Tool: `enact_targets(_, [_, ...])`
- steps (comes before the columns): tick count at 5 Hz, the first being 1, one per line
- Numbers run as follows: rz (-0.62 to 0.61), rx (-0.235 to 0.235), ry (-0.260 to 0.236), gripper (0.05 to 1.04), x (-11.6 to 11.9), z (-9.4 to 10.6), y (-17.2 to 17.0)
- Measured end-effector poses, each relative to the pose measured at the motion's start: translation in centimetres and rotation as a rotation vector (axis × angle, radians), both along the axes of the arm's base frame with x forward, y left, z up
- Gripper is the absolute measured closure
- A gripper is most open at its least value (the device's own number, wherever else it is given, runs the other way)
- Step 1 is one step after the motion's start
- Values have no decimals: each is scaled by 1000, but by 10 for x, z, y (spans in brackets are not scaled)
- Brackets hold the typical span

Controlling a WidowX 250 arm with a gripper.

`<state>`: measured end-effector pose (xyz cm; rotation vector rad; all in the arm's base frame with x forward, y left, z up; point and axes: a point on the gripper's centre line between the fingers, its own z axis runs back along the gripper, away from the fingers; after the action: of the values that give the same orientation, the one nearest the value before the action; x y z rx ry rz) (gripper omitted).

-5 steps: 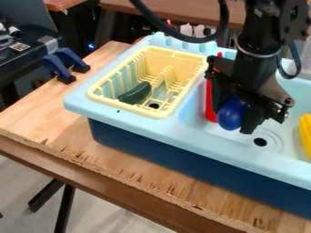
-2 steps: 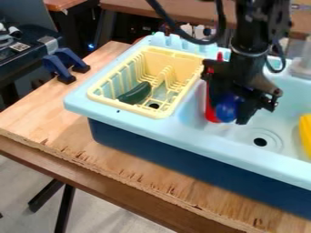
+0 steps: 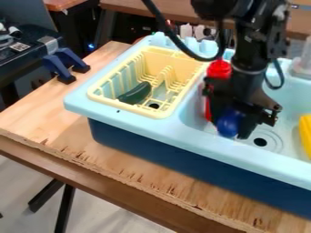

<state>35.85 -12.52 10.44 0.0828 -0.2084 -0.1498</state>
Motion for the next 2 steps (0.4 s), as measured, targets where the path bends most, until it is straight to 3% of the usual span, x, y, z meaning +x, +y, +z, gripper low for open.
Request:
enact_targets(1, [1,6,26,407,-6,-12,3])
enact_targets(2, [11,-6,37,333,-11,-20,3])
